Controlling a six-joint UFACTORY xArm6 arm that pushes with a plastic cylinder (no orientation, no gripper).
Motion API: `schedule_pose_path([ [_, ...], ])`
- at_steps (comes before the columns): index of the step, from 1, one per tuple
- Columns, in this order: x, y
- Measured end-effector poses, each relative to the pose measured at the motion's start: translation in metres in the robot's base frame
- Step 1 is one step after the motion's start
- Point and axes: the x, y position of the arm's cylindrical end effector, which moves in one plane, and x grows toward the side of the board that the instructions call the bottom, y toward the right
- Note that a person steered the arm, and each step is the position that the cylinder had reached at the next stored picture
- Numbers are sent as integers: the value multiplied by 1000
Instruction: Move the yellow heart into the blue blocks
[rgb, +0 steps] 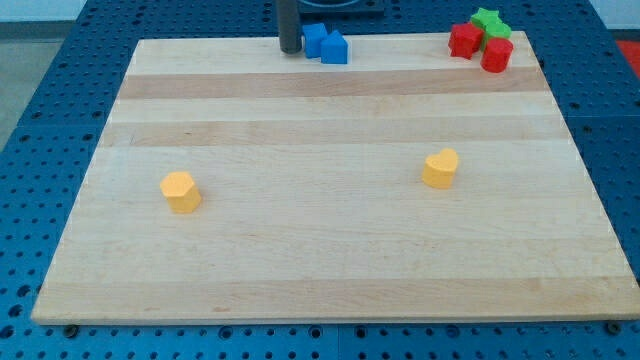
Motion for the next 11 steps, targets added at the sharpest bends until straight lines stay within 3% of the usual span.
schedule_pose_path([
  [1, 33, -32],
  [3, 153, -10],
  [5, 274, 88],
  [6, 303, 148],
  [7, 295, 220],
  [8, 259, 242],
  [9, 222, 221],
  [10, 226, 194],
  [11, 245, 216],
])
